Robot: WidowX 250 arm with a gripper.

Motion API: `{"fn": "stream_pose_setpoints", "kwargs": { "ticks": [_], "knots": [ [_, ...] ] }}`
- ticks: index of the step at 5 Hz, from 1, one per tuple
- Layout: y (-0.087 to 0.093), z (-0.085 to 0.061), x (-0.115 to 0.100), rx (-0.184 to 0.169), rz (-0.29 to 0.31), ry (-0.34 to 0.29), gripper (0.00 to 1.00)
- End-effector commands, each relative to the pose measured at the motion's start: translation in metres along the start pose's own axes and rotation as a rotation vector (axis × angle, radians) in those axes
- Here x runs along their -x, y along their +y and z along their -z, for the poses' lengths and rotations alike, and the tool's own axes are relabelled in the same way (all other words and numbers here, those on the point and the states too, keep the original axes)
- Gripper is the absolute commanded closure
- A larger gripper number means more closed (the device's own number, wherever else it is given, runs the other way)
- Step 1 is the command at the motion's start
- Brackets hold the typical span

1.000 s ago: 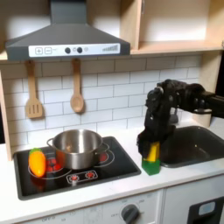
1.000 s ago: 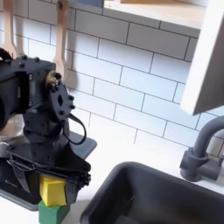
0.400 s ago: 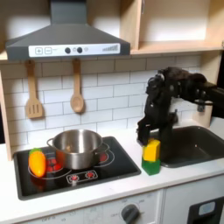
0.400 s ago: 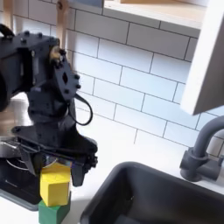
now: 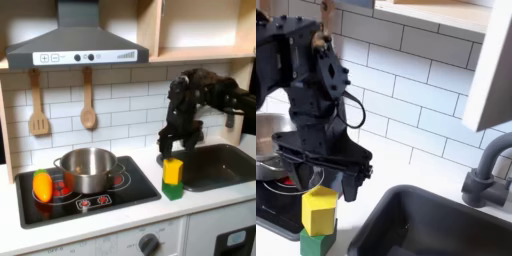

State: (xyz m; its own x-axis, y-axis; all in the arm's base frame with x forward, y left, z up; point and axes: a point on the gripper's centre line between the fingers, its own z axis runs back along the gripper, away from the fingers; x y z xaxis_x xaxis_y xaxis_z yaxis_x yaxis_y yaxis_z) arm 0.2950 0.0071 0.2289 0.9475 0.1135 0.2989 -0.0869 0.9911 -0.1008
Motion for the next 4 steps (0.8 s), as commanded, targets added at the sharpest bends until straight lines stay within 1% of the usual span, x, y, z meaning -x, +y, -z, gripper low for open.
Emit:
{"fn": "stream_pose_setpoints", "kwargs": {
  "ticks": [1,2,3,4],
  "knots": [
    [0.005,-0.024,0.001,0.005,0.002,-0.012,0.00],
    [0.006,-0.037,0.018,0.026,-0.007,-0.039,0.00],
    [0.001,-0.043,0.040,0.025,0.020,-0.014,0.00],
    [-0.002,-0.038,0.064,0.022,0.030,0.040,0.00]
  ]
}}
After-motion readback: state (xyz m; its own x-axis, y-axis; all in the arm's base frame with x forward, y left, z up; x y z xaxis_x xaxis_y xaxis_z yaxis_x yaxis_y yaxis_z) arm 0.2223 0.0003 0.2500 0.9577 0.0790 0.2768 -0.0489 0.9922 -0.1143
